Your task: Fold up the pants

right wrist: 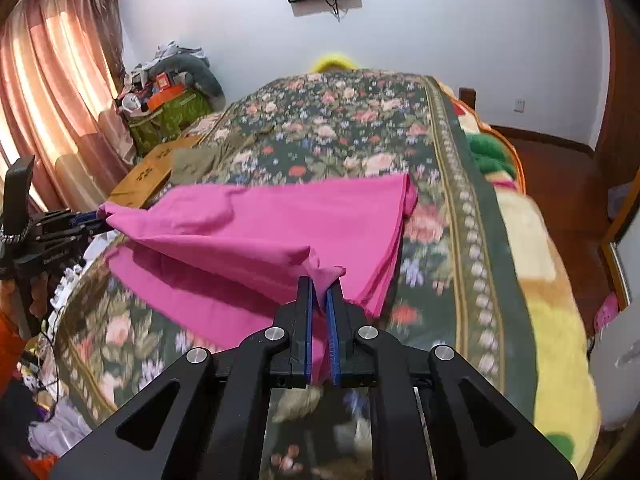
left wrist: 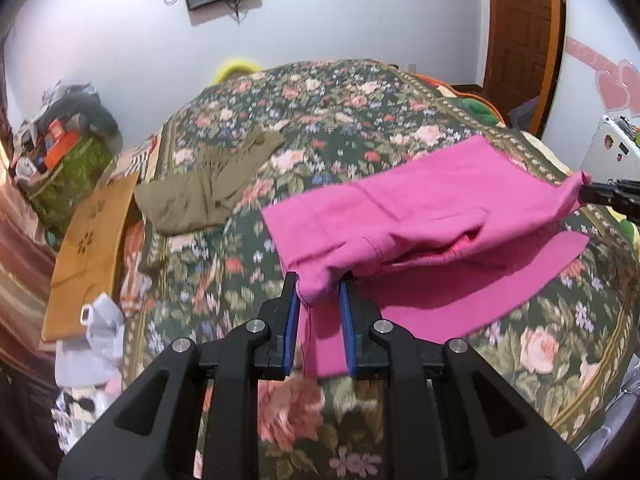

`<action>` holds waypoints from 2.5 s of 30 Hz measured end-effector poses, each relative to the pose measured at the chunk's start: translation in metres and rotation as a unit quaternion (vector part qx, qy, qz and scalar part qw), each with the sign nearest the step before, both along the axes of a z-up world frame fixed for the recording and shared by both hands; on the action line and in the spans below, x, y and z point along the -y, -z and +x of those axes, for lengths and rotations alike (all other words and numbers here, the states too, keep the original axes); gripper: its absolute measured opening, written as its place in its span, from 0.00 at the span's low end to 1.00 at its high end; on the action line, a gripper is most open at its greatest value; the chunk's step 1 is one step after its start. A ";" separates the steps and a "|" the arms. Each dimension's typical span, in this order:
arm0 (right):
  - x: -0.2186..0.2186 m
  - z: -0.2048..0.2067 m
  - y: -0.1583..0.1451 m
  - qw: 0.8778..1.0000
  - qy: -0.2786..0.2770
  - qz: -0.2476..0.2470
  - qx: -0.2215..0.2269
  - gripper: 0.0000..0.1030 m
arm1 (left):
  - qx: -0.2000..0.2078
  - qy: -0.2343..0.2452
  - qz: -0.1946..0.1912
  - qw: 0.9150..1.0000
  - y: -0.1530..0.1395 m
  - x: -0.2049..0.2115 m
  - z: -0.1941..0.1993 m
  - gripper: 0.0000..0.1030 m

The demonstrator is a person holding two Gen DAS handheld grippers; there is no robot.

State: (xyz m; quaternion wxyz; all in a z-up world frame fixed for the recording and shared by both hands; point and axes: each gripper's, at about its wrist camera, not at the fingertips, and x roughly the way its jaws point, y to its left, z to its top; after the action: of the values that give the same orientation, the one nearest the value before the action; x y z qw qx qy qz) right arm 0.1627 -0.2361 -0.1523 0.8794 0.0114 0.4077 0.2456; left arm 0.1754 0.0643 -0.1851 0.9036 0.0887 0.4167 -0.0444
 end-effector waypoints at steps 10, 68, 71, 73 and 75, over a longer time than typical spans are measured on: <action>0.007 -0.032 0.011 0.999 0.018 -0.028 -0.010 0.08 | -0.029 -0.025 -0.007 0.999 0.016 -0.005 -0.032 0.18; -0.099 -0.020 0.000 0.986 -0.163 -0.026 0.022 0.08 | -0.043 0.094 -0.014 0.995 0.004 0.090 -0.012 0.09; -0.095 -0.019 -0.002 0.988 -0.154 -0.007 -0.001 0.10 | -0.056 0.084 -0.033 0.994 0.006 0.086 -0.015 0.10; -0.090 -0.019 -0.007 0.989 -0.147 0.009 -0.004 0.10 | -0.061 0.082 -0.050 0.993 0.002 0.084 -0.018 0.16; -0.086 -0.019 -0.013 0.990 -0.139 0.019 0.002 0.11 | -0.065 0.082 -0.072 0.992 -0.004 0.080 -0.019 0.21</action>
State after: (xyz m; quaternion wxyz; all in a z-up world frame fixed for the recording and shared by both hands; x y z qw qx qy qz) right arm 0.1439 -0.1498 -0.1398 0.8368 -0.0293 0.3992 0.3734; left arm 0.1560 -0.0160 -0.1813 0.8720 0.0539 0.4615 -0.1541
